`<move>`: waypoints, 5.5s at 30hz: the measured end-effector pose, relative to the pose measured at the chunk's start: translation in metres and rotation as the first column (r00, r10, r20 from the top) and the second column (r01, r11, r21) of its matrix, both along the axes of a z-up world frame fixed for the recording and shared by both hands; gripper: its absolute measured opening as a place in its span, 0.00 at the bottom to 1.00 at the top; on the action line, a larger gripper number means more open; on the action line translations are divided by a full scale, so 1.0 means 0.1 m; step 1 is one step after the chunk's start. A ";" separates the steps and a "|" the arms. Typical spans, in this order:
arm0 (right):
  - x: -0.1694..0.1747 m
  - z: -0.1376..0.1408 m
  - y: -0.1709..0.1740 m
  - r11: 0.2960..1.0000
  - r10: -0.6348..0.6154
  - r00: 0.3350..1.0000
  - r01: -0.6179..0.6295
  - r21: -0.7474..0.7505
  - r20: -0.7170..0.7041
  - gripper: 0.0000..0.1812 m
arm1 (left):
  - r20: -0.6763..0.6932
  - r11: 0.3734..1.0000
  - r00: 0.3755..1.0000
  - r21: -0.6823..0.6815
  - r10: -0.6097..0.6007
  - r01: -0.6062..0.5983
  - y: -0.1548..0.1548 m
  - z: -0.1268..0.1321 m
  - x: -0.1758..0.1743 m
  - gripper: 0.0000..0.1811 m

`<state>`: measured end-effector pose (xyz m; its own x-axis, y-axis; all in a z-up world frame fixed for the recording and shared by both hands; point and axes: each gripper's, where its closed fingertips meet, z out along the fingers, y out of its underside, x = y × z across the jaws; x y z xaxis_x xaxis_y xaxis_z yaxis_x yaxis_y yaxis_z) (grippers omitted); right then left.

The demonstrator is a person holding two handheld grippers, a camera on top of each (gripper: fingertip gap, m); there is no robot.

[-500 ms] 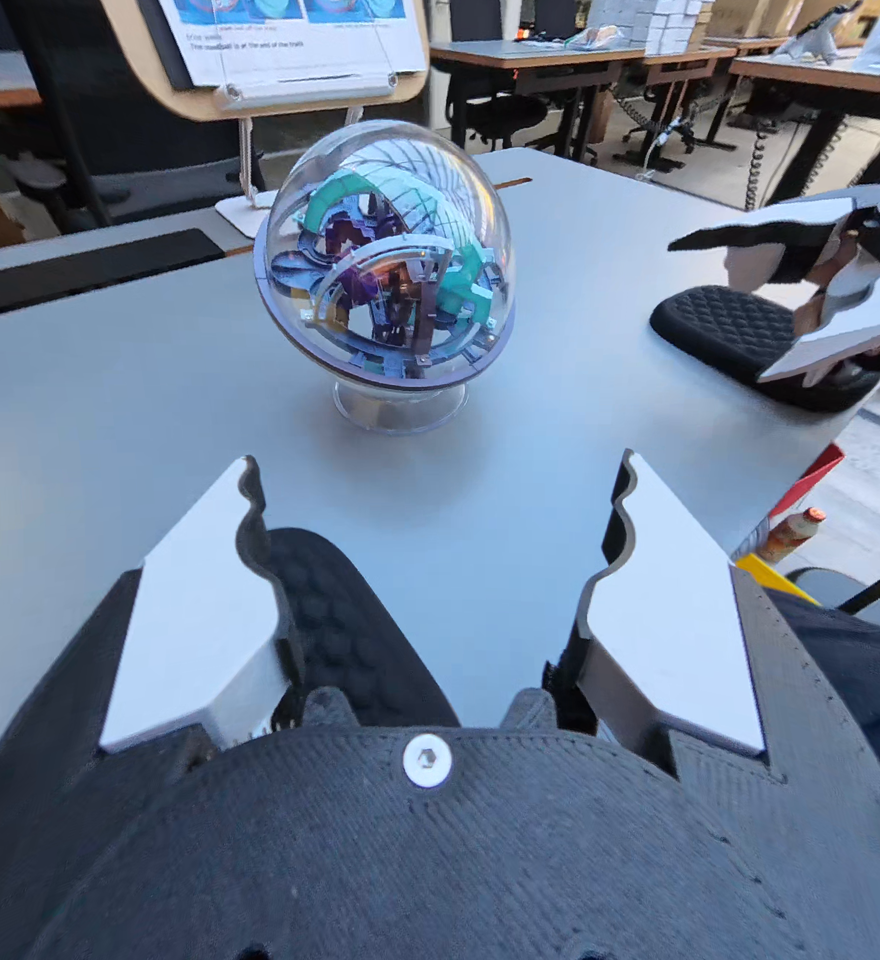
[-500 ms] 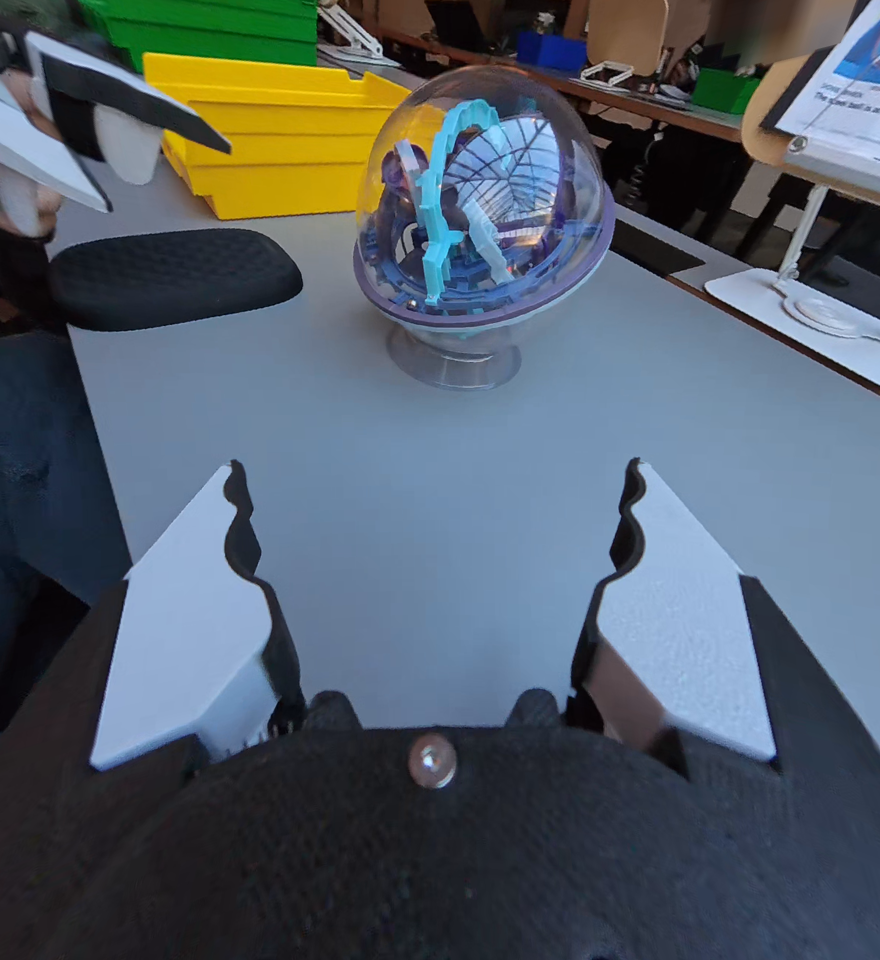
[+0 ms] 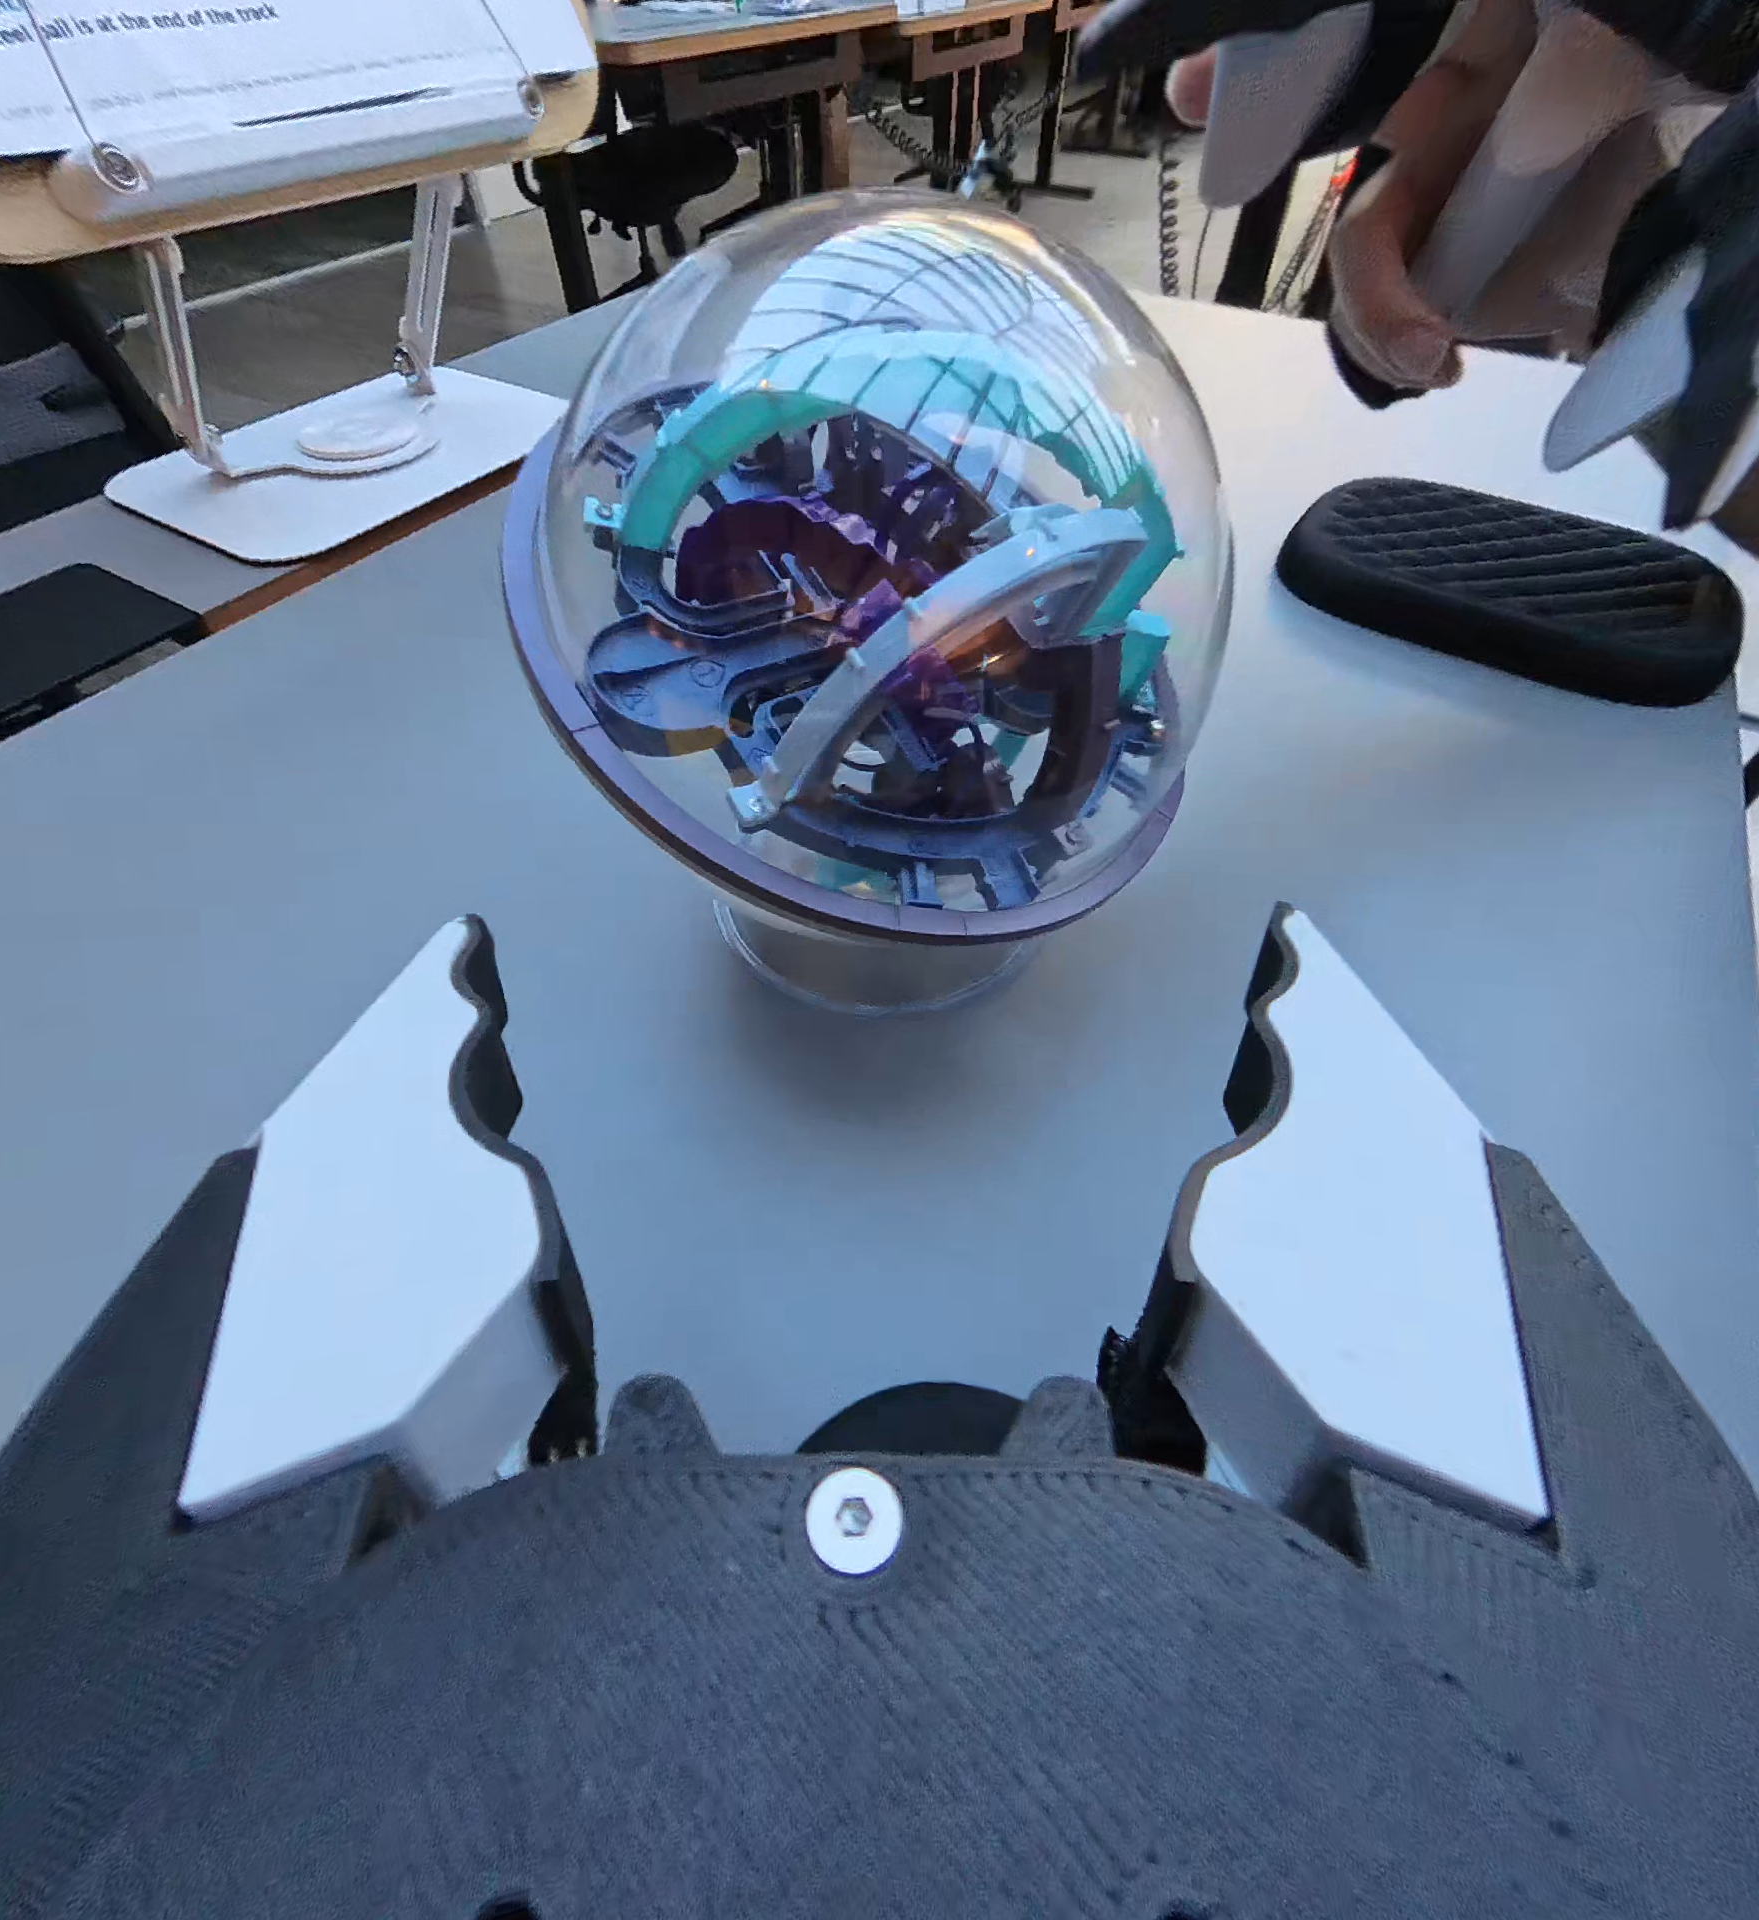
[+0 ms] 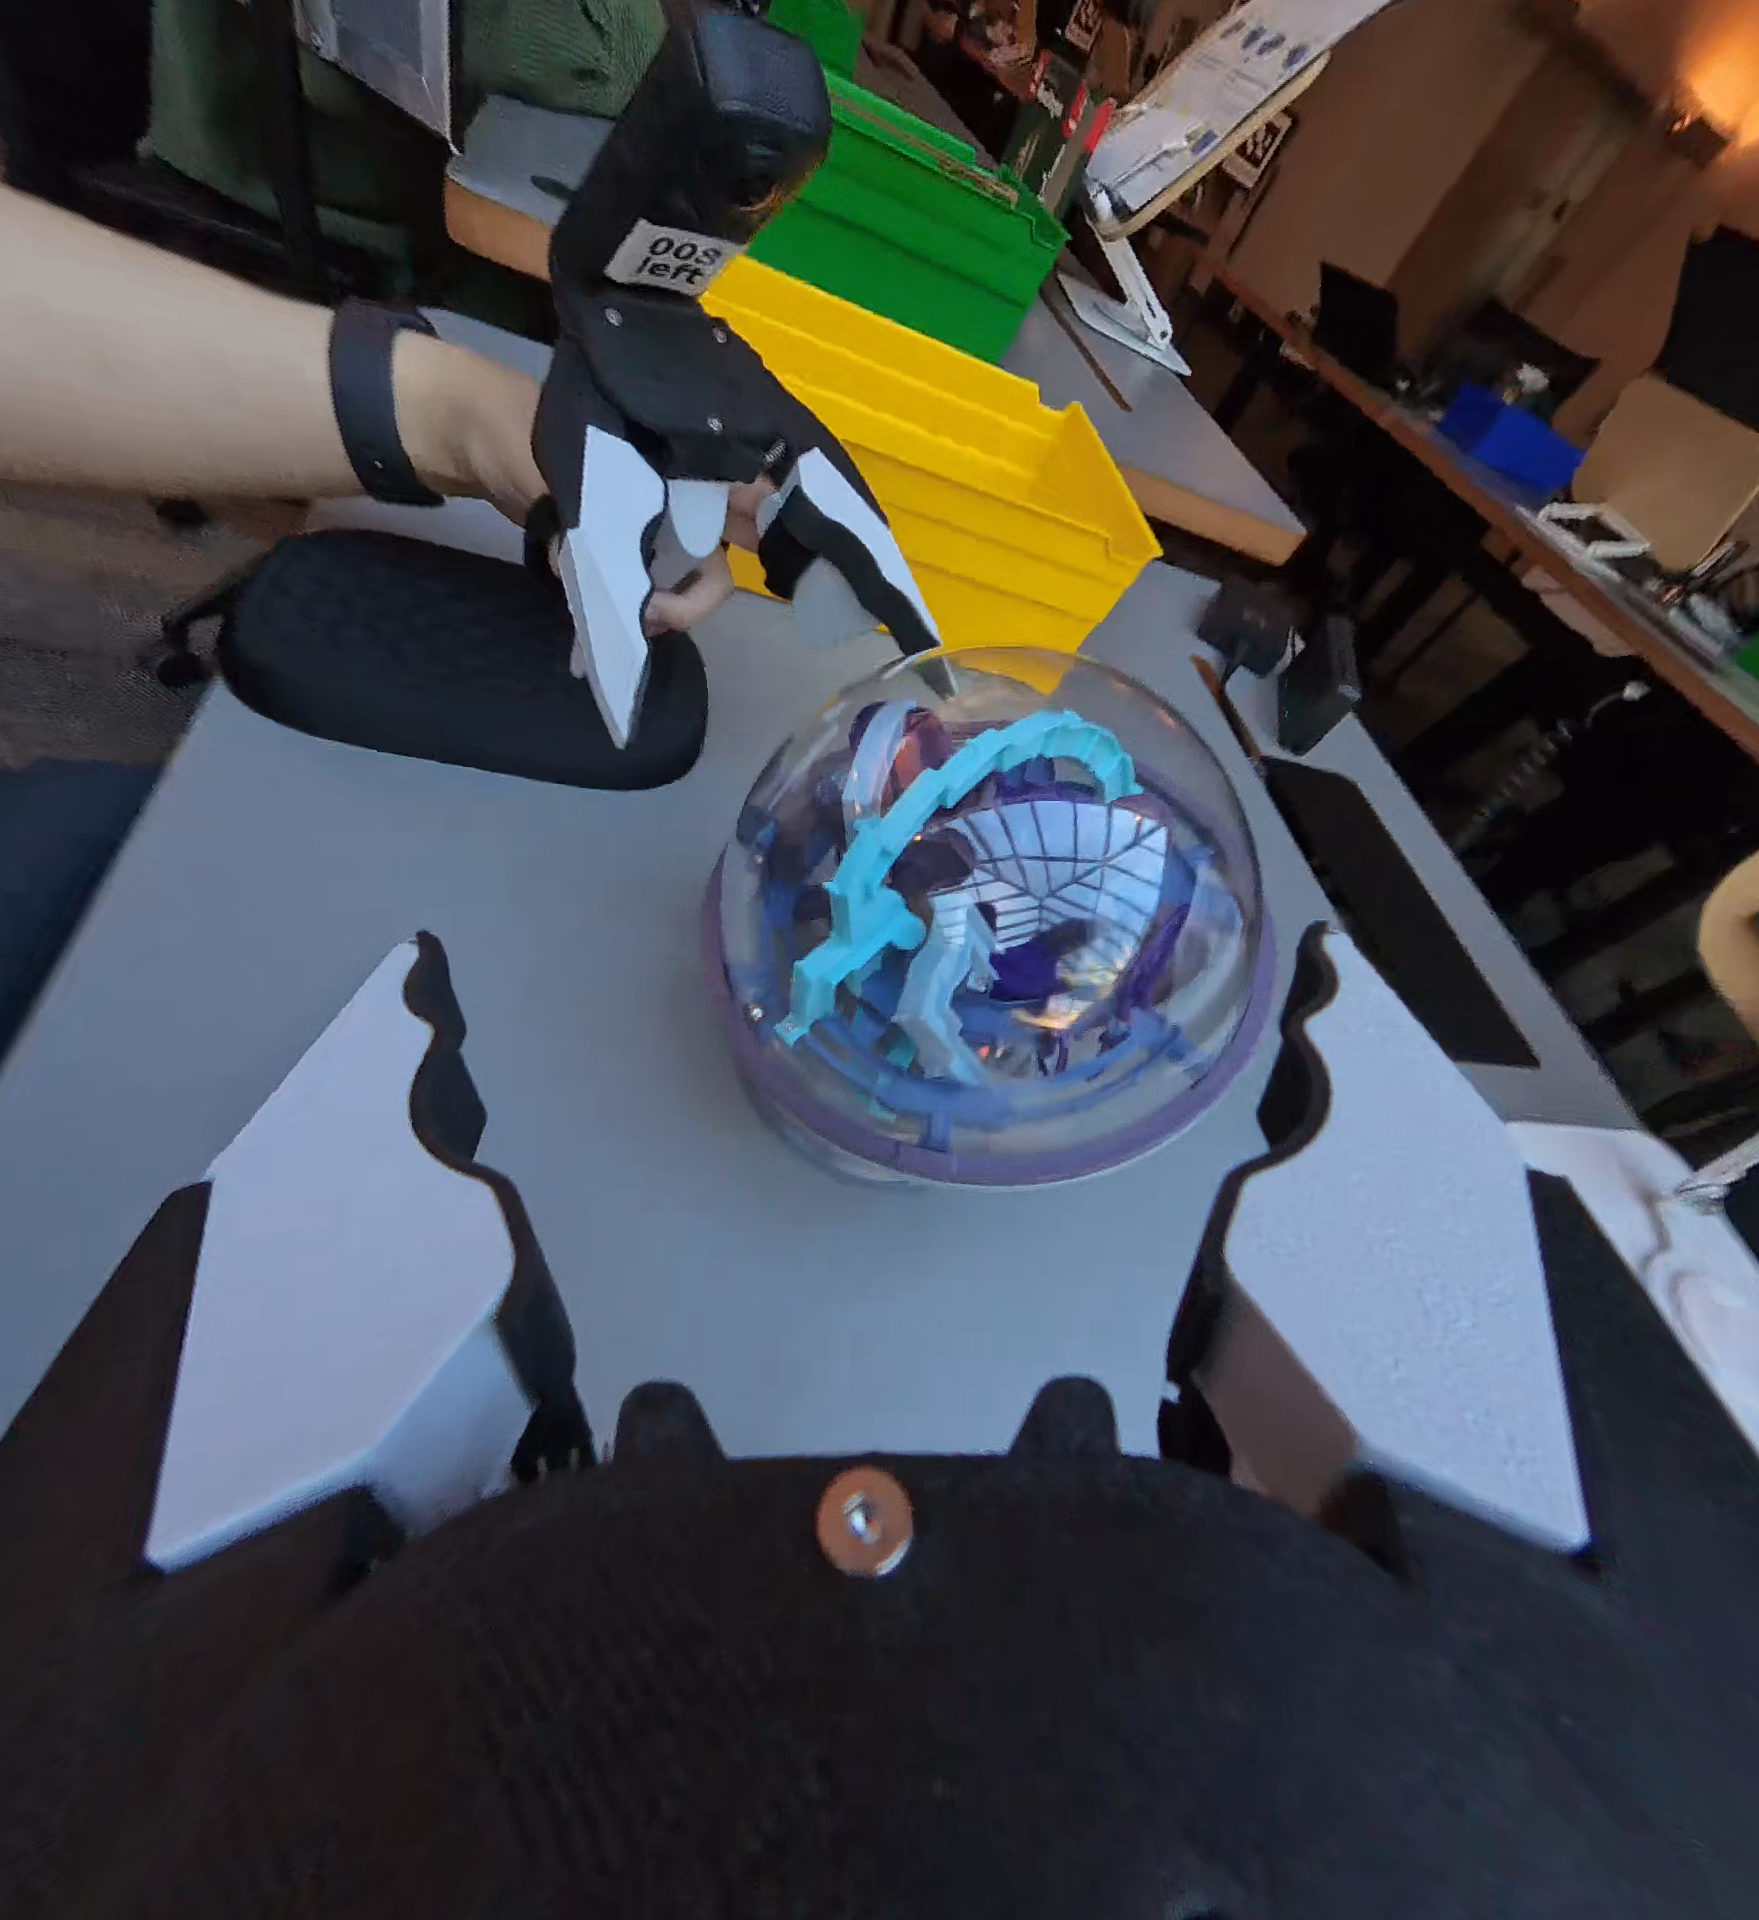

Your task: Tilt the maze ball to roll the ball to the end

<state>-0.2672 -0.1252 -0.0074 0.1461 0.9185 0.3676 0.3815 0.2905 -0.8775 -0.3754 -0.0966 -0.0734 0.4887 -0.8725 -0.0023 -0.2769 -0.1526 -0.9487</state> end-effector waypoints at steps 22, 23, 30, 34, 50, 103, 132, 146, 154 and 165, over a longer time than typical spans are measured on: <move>0.00 -0.65 0.66 0.893 -0.122 0.990 0.077 0.443 0.074 0.85 | -0.247 0.996 0.966 0.026 -0.071 0.080 0.23 -0.43 0.15 0.82; -0.02 -0.69 0.68 0.893 -0.119 0.988 0.064 0.446 0.095 0.85 | -0.281 0.995 0.957 0.042 -0.073 0.088 0.26 -0.47 0.15 0.82; -0.15 -0.78 0.72 0.881 -0.053 0.989 -0.018 0.472 0.136 0.85 | -0.380 0.982 0.925 0.165 -0.021 0.090 0.36 -0.64 0.20 0.74; -0.21 -0.79 0.77 0.861 -0.052 0.987 -0.034 0.508 0.154 0.85 | -0.295 0.990 0.954 0.112 -0.053 0.090 0.37 -0.57 0.24 0.72; -0.32 -0.77 0.82 0.893 -0.078 0.992 0.024 0.450 0.103 0.84 | -0.185 0.986 0.972 0.061 -0.144 0.157 0.31 -0.47 0.51 0.84; -0.22 1.24 0.87 0.938 -0.018 0.983 0.079 0.337 -0.181 0.86 | 0.306 0.888 0.934 0.459 -0.182 0.022 0.42 2.00 0.83 0.88; -0.17 0.42 1.52 0.986 -0.161 0.978 0.154 -0.064 -0.132 0.86 | 0.296 0.996 0.951 0.029 -0.094 0.090 1.12 1.23 0.87 0.88; -0.24 0.05 1.58 0.973 -0.138 0.984 0.114 -0.200 -0.112 0.84 | 0.321 0.987 0.943 -0.101 -0.085 0.124 1.26 0.95 0.74 0.88; -0.26 0.12 1.49 0.951 -0.069 0.975 0.000 -0.308 -0.212 0.85 | 0.314 0.986 0.943 -0.088 -0.110 0.145 1.25 0.92 0.68 0.88; -0.26 0.17 1.34 0.862 0.005 0.961 -0.144 -0.486 -0.276 0.84 | 0.325 0.987 0.936 -0.043 -0.135 0.157 1.22 0.99 0.60 0.87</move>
<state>-0.2934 0.0091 0.0094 0.0945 0.9787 -0.1823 0.1182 -0.1929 -0.9741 -0.3154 0.0255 0.0258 0.3207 -0.9270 0.1943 0.0159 -0.1999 -0.9797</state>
